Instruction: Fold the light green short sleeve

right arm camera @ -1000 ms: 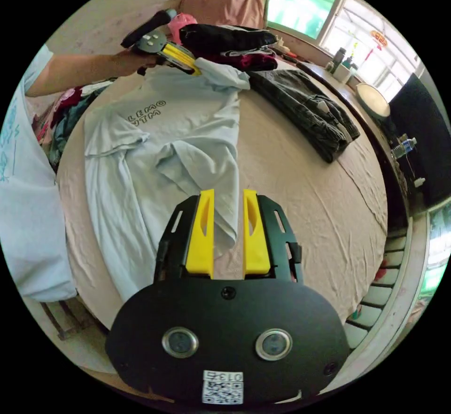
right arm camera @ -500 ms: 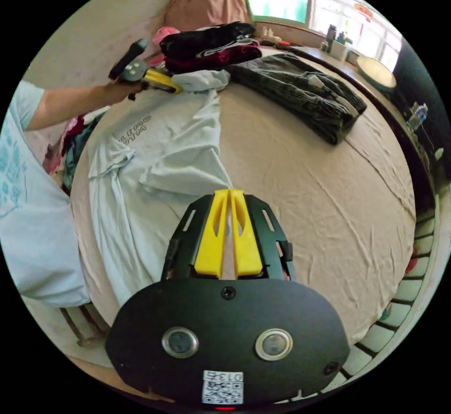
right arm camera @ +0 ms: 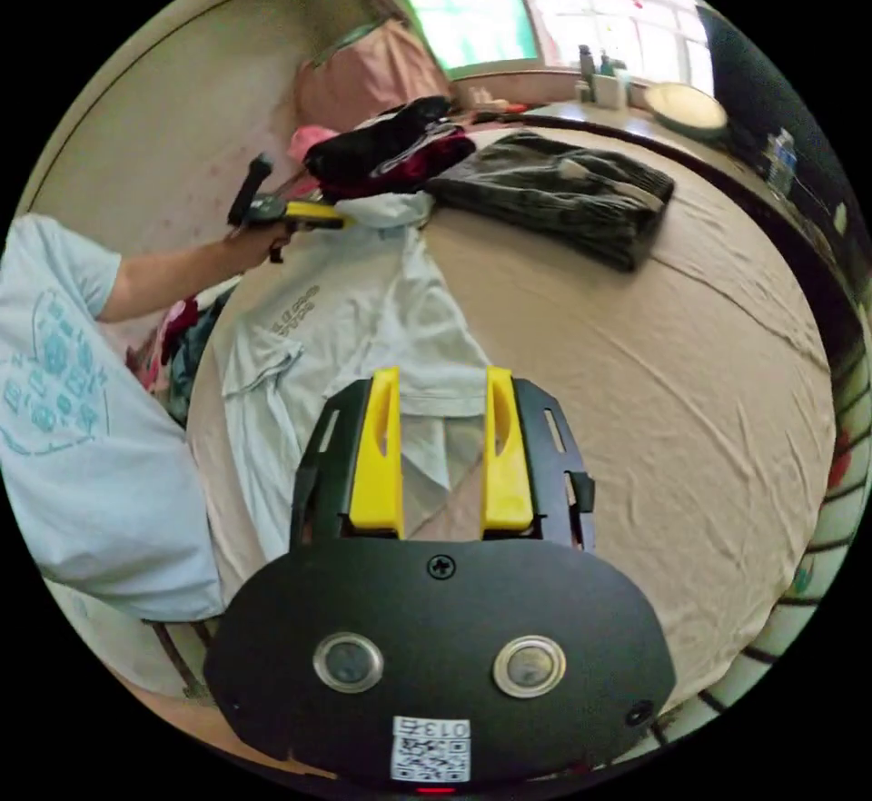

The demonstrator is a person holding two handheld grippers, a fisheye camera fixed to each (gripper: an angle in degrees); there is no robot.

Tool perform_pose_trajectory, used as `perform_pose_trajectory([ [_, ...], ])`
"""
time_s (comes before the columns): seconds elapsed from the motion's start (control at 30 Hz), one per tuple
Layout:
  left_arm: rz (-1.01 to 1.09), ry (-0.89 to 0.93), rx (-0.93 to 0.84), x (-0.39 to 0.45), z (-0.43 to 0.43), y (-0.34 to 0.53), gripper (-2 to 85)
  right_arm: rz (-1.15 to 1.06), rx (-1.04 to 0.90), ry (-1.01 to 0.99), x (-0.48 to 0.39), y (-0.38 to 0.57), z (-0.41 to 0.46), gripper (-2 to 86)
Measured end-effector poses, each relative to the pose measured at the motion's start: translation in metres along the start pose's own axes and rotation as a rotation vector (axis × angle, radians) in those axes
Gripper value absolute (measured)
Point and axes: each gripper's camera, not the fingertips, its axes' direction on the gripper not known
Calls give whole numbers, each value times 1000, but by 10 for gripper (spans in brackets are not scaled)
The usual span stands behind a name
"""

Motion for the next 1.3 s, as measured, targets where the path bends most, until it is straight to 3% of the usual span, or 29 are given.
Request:
perform_pose_trajectory([
  [0.13, 32, -24, -51, -2, 8, -1, 5, -255, -124, -35, -75, -14, 45, 134],
  [0.2, 27, -13, -57, -5, 10, -1, 5, -317, -233, 77, -94, -14, 72, 87],
  [0.27, 24, -9, -53, -10, 11, 0, 5, -310, -225, 181, -91, -16, 71, 44],
  [0.37, 22, -2, -48, -15, 12, 2, 5, -202, -150, 111, -60, -33, 44, 37],
  [0.53, 20, -15, -60, -20, 18, 4, 6, -42, -121, 262, 18, -68, 14, 26],
  [0.73, -42, 52, -54, -44, 15, 2, 12, 453, -56, -25, 142, -74, 8, 22],
  [0.8, -52, 30, -37, -55, 6, 6, 16, 538, 51, 10, 152, -63, -11, 22],
  [0.93, -106, -6, 17, -84, -10, 20, 43, 355, 82, 35, 109, -72, -18, 32],
  [1.03, -100, -9, 6, -91, -7, 20, 56, 135, -31, 22, 59, -86, 10, 47],
  [1.1, -131, 19, 0, -98, -4, 16, 55, -15, -130, 117, 28, -90, 37, 57],
  [1.2, -187, 122, -3, -114, 0, 10, 56, -55, -205, 243, 20, -95, 54, 67],
  [1.3, -24, 204, 97, -104, -21, 2, 74, -77, -149, 245, 19, -104, 47, 90],
])
